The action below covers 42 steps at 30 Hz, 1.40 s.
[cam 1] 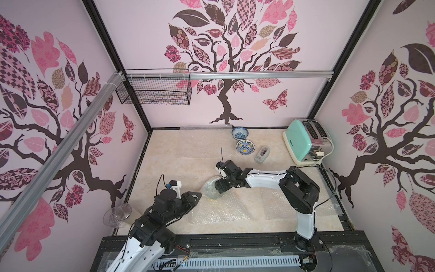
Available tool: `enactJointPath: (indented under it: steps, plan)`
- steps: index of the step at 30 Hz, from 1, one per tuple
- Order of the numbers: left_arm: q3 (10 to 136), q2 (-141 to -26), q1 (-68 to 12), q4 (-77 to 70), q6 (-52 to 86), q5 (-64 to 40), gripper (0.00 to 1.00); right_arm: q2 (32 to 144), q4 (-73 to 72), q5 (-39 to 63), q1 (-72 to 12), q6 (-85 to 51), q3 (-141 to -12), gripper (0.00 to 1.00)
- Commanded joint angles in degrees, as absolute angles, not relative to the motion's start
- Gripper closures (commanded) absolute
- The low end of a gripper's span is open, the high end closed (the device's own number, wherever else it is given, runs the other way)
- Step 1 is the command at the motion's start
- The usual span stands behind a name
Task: Wrap bowls in bubble wrap
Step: Wrap the bowl in bubble wrap.
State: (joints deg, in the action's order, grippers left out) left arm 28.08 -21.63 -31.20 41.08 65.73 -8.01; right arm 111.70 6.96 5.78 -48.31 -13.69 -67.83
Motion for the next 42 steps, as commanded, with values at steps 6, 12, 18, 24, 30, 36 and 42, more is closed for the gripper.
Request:
enactJointPath:
  steps: [6,12,18,24,30,36,42]
  plan:
    - [24.9,-25.2,-31.5,63.5,80.2,3.2,0.46,113.1,11.4,5.2,-47.9,-13.8,-65.6,0.17]
    - [21.6,-27.0,-31.5,63.4,83.7,2.0,0.43,112.9,11.4,5.5,-47.9,-13.8,-65.5,0.17]
    - [12.9,-30.2,-31.5,49.3,84.3,-5.4,0.47,113.2,11.3,5.6,-47.9,-13.8,-65.3,0.17]
    - [12.3,-29.8,-31.5,43.8,81.7,-6.7,0.52,113.4,11.3,5.6,-47.9,-13.9,-65.4,0.17]
    - [9.9,-27.7,-31.5,29.1,77.6,-10.7,0.93,113.3,11.2,5.4,-47.9,-13.9,-65.0,0.17]
    - [14.3,-25.6,-31.5,25.0,70.5,-12.8,1.00,113.5,11.1,5.6,-47.9,-14.0,-64.8,0.17]
    - [16.8,-24.8,-31.5,18.4,64.8,-14.9,1.00,113.1,10.9,5.7,-47.9,-14.0,-64.6,0.17]
